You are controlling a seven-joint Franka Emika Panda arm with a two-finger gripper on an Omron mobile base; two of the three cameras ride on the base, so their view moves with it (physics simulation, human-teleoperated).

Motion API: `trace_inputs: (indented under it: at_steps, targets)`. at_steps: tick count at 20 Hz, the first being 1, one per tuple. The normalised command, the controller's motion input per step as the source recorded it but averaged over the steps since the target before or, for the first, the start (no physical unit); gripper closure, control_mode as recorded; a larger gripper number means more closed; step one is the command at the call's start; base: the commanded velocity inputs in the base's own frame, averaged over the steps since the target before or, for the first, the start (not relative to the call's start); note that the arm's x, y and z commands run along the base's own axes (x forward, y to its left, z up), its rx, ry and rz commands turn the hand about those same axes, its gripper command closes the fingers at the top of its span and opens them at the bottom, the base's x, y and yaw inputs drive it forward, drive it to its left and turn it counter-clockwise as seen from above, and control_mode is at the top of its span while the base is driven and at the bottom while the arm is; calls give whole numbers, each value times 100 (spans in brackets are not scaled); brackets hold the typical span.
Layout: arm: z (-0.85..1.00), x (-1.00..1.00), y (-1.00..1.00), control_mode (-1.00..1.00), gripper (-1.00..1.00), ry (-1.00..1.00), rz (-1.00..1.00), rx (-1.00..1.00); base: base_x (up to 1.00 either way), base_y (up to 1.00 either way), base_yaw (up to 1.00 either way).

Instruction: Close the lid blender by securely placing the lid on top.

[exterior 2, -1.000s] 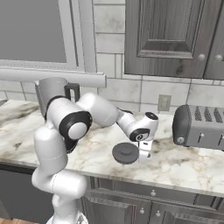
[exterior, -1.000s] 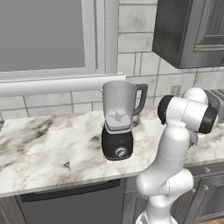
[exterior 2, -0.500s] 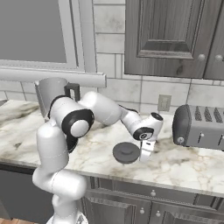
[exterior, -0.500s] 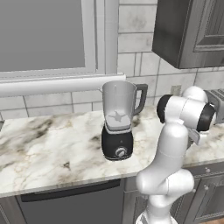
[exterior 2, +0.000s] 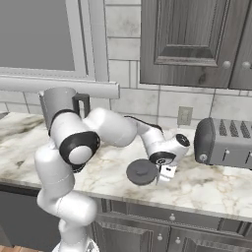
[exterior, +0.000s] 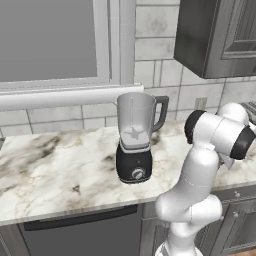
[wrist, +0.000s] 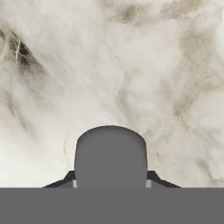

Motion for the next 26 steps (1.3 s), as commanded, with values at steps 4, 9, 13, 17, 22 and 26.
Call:
trace_inputs:
  at_steps: [4, 9, 13, 17, 22, 26]
  targets:
    - [43, -59, 0, -100, 100, -19, -5, 16, 0, 0, 0]
    - [86, -35, 21, -100, 100, -8, -9, 10, 0, 0, 0]
    - [82, -12, 57, -100, 100, -7, -11, 7, 0, 0, 0]
    - [53, -1, 96, -100, 100, -7, -21, 0, 0, 0, 0]
    - [55, -1, 62, -100, 100, -1, -21, 2, 0, 0, 0]
    - [75, -6, 11, -100, 100, 0, -12, 11, 0, 0, 0]
